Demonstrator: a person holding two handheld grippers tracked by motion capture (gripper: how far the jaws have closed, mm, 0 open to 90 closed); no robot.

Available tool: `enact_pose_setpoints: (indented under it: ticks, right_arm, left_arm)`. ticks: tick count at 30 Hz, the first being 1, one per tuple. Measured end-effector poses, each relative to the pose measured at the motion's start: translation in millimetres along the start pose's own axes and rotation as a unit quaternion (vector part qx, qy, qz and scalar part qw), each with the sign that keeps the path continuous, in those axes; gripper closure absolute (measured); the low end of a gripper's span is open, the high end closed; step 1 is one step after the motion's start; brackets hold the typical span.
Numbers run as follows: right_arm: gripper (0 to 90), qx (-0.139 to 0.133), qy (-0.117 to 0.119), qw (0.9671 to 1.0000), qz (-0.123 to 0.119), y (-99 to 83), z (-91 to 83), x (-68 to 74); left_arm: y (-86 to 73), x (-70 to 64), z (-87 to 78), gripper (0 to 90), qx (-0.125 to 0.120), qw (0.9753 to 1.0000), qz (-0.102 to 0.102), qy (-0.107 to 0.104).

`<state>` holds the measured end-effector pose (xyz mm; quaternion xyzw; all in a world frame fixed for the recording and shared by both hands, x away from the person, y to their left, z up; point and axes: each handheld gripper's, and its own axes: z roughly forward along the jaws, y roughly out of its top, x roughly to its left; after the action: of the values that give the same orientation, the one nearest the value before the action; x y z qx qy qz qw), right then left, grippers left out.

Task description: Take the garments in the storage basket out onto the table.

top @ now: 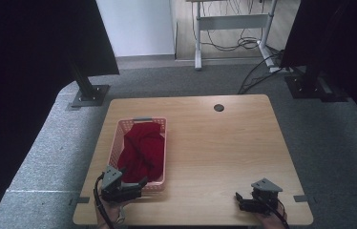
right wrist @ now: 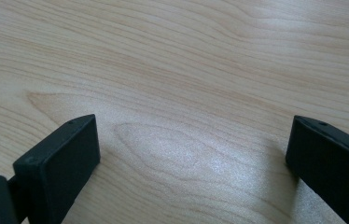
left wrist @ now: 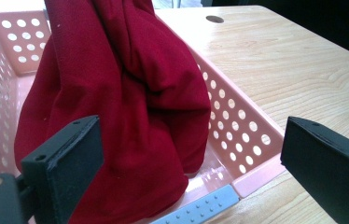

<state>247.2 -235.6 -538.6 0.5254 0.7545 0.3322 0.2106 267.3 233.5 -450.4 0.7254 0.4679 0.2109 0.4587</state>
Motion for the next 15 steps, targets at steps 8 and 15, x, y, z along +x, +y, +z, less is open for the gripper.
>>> enact_pose_setpoints:
  ticks: [8, 15]
  right_arm:
    - [2.6, 0.000, 0.000, 1.0000, 0.000, 0.0, 0.0, 0.0]
    - [2.6, 0.000, 0.000, 1.0000, 0.000, 0.0, 0.0, 0.0]
  left_arm:
    - [0.2, 2.9, 1.4, 5.6, 0.000, 1.0000, -0.006, 0.002]
    - [-0.7, 6.2, 3.5, 5.5, 0.001, 0.9999, -0.010, 0.011]
